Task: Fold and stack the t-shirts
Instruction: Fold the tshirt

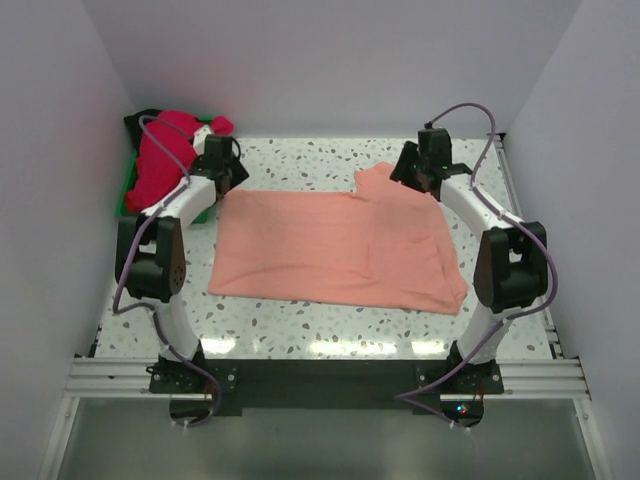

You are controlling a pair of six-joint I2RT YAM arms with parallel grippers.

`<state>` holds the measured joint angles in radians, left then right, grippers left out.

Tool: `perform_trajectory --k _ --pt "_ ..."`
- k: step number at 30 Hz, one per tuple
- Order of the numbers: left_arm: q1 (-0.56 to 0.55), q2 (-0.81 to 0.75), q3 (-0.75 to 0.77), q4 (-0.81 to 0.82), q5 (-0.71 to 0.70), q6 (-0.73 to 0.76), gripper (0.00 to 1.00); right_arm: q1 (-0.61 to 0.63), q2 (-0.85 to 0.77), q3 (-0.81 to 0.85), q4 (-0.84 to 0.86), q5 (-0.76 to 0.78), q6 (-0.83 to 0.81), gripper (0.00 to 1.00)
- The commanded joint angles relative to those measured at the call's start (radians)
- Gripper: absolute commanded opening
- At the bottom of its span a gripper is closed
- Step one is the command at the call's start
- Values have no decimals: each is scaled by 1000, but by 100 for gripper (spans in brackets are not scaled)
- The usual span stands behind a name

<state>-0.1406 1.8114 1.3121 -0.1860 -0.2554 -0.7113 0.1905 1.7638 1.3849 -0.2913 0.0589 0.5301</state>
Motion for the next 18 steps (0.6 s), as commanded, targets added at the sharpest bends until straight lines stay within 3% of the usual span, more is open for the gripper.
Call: perform_trajectory --k 1,5,18 --pt "-5 120 131 -102 -114 39 55 0 63 88 -32 -39 -39 52" --pt "-5 235 251 -145 -165 36 54 -19 124 140 -29 -56 -44 51" --pt "-5 371 341 -184 -237 7 53 -66 178 195 -26 -116 -78 50"
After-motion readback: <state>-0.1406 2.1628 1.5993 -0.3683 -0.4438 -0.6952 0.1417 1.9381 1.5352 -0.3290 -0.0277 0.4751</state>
